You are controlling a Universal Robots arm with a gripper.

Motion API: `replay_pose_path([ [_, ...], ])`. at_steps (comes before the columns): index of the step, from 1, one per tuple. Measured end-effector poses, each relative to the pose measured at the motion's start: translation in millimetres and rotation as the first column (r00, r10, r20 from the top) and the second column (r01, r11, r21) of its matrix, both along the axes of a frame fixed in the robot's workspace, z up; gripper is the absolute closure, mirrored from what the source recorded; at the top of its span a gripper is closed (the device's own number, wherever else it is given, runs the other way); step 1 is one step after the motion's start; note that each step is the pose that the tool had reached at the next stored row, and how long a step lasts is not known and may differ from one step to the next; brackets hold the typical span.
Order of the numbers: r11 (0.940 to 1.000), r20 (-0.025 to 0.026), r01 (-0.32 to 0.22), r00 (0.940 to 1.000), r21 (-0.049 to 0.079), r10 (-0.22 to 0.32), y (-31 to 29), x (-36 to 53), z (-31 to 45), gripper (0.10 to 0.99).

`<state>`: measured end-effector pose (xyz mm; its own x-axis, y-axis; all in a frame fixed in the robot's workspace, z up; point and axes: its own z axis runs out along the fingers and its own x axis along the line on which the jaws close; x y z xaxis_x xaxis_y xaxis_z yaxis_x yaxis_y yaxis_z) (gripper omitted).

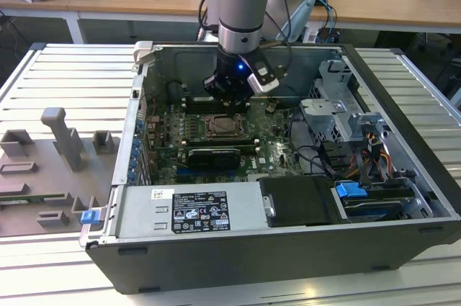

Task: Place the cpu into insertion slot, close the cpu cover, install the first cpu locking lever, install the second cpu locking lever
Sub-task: 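Install the first cpu locking lever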

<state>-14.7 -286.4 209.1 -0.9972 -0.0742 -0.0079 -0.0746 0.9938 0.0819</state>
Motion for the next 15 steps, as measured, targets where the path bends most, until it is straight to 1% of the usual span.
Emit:
replay_pose_path([
  [1,1.0,0.0,0.0,1.0,0.0,0.0,0.0,0.0,6.0,0.98],
  [2,1.0,0.0001,0.0,1.0,0.0,0.0,0.0,0.0,6.7,0.98],
  [5,1.0,-0.0003,0.0,1.0,0.0,0.0,-1.7,0.0,6.5,0.98],
  [8,1.0,-0.0003,0.0,1.0,0.0,0.0,-5.1,0.0,6.5,0.98],
  [15,1.0,-0.0002,0.0,1.0,0.0,0.0,-8.0,0.0,6.5,0.98],
])
